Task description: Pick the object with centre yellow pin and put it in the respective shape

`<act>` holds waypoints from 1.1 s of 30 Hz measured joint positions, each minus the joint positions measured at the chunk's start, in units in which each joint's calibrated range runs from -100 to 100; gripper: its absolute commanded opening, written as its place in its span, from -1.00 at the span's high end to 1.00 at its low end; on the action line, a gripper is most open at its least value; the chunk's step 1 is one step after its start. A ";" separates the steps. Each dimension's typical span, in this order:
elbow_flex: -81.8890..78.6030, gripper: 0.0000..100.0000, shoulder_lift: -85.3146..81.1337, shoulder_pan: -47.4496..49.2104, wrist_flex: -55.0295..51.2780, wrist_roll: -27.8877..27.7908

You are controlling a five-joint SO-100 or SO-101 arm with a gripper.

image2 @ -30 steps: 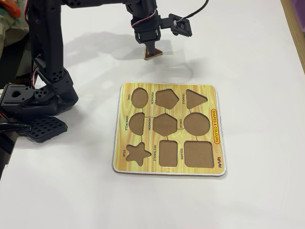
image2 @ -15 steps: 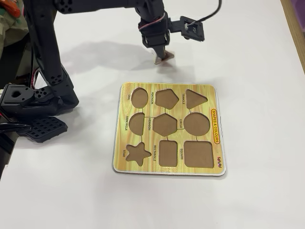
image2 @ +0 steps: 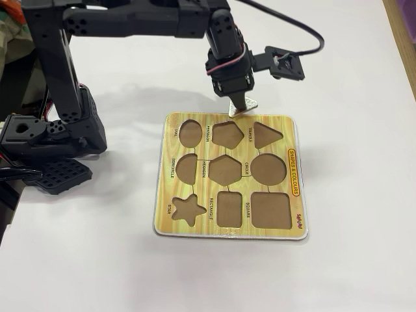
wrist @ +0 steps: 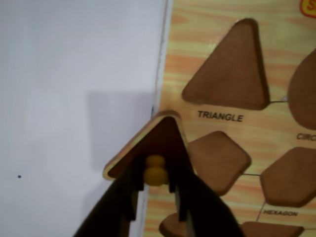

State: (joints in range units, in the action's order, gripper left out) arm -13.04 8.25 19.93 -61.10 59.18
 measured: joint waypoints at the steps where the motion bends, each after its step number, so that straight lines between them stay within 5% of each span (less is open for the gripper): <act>1: 0.00 0.89 0.00 -0.75 0.00 -0.57; 16: 0.00 0.90 1.63 -6.83 0.51 -2.76; 33: -0.09 0.90 5.15 -6.92 13.62 -4.68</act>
State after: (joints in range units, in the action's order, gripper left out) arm -13.13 13.40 13.00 -47.47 54.50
